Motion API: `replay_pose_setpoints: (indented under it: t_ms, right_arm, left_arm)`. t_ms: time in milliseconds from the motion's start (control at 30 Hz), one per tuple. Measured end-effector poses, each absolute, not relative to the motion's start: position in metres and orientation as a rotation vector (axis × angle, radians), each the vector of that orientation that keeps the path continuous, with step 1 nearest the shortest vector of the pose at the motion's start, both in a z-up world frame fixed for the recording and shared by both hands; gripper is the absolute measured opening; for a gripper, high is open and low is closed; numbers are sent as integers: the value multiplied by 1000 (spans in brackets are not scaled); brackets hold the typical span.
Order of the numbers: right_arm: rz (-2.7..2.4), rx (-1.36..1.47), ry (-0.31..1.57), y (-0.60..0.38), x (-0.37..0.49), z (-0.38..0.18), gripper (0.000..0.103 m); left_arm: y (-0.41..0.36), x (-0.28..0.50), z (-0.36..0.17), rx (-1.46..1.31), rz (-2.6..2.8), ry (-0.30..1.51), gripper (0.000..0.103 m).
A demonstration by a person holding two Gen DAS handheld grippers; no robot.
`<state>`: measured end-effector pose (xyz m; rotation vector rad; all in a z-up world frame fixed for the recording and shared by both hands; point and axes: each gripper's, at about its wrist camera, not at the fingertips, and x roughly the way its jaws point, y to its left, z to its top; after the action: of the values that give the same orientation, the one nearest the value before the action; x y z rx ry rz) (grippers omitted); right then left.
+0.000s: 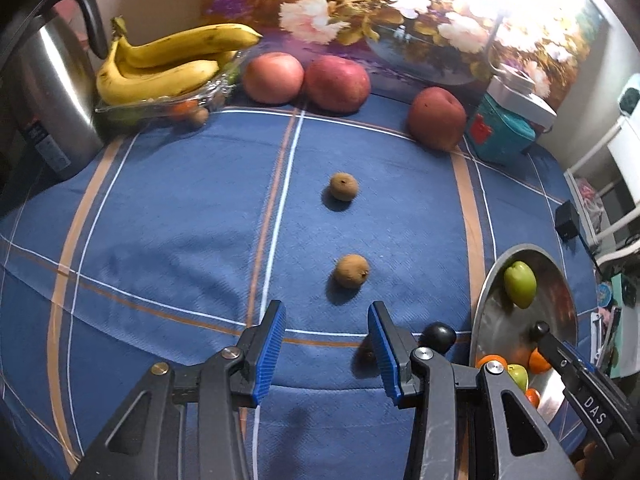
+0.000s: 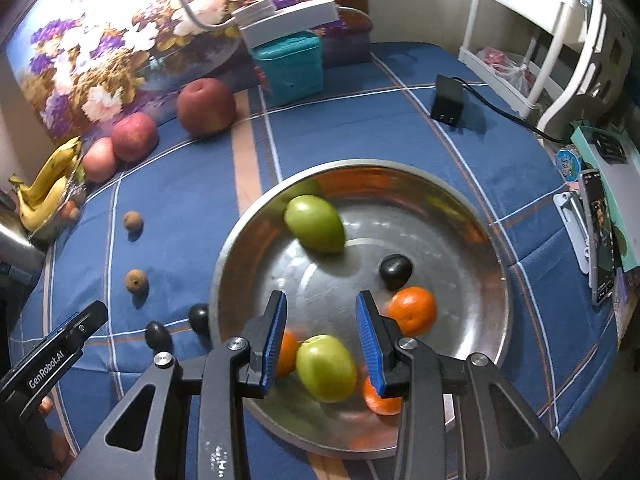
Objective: Organize fruits
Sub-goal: 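Withdraw both open tools from the plate toward the remaining dark plums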
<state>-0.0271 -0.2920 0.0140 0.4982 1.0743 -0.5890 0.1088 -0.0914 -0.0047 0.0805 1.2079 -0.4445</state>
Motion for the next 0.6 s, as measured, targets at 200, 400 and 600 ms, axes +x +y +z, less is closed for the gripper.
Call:
replay_pose_setpoints:
  t_ms: [200,400,600]
  right_arm:
    - [-577,487,1084,-287,-22,13,37]
    - [-568,484,1107,-285,-17,5,40]
    - [-560,486,1110,-284,-13,-1,68]
  left_arm:
    - [-87,112,-7,68,-428,1213,59]
    - [-84,114,-12,82,-392,1217,76]
    - [-79,117,-16,92,-345,1209,96]
